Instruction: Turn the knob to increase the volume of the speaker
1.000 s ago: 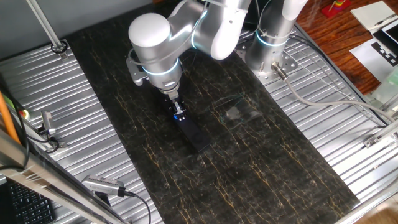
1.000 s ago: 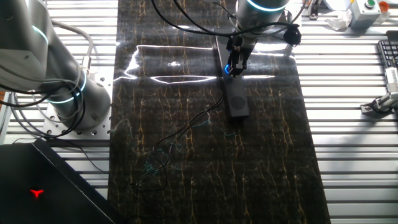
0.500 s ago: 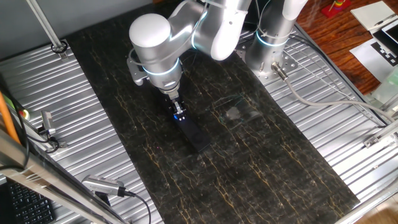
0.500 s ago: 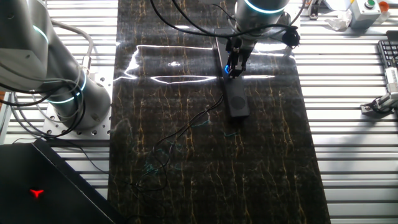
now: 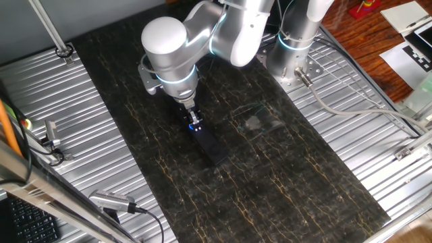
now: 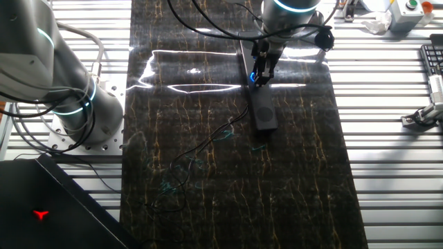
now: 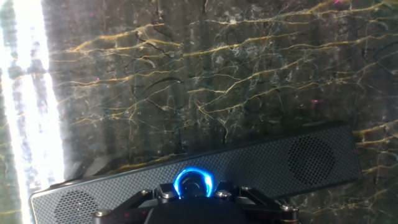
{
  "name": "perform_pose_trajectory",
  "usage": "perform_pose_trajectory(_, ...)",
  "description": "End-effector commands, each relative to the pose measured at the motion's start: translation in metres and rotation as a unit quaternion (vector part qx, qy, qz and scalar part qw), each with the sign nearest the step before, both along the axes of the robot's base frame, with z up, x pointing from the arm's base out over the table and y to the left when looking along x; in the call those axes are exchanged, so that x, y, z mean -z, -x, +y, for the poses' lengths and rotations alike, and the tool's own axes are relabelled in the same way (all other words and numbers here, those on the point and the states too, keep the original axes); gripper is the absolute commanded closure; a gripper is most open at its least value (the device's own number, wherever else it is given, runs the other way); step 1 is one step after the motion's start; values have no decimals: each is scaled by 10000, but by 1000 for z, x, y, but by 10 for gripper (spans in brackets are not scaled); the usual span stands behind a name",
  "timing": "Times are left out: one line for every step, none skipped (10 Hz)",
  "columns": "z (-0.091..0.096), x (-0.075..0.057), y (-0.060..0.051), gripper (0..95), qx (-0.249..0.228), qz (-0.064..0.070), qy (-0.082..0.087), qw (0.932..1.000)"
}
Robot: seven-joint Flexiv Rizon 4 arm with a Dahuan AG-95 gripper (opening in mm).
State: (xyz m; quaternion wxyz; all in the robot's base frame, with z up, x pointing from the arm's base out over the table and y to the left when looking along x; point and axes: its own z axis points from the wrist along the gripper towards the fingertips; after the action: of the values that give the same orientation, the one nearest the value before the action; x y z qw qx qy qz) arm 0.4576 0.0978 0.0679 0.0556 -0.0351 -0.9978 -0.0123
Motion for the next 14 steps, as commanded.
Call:
perform_pose_trajectory(0, 0, 0, 570, -7, -4, 1, 10000)
perform_pose_trajectory(0, 0, 0, 570, -10, -4, 2, 10000)
perform_pose_trajectory(0, 0, 0, 570, -15, -4, 2, 10000)
perform_pose_trajectory(0, 0, 0, 570, -34, -3, 9, 10000)
perform_pose_trajectory(0, 0, 0, 570, -48, -1, 11, 10000)
perform_pose_trajectory(1, 0, 0, 760, -72, -1, 20, 10000)
perform_pose_trajectory(1, 0, 0, 760, -79, 1, 25, 10000)
perform_pose_trajectory(1, 0, 0, 760, -84, 0, 26, 10000)
perform_pose_trajectory(1, 1, 0, 760, -81, -4, 11, 10000)
perform_pose_trajectory(1, 1, -1, 760, -81, -5, 11, 10000)
perform_pose_trajectory(1, 1, -1, 760, -91, -5, 32, 10000)
perform_pose_trajectory(1, 1, -1, 760, -86, -6, 25, 10000)
perform_pose_trajectory(1, 1, -1, 760, -76, -7, 26, 10000)
perform_pose_trajectory(1, 1, -1, 760, -61, -7, 36, 10000)
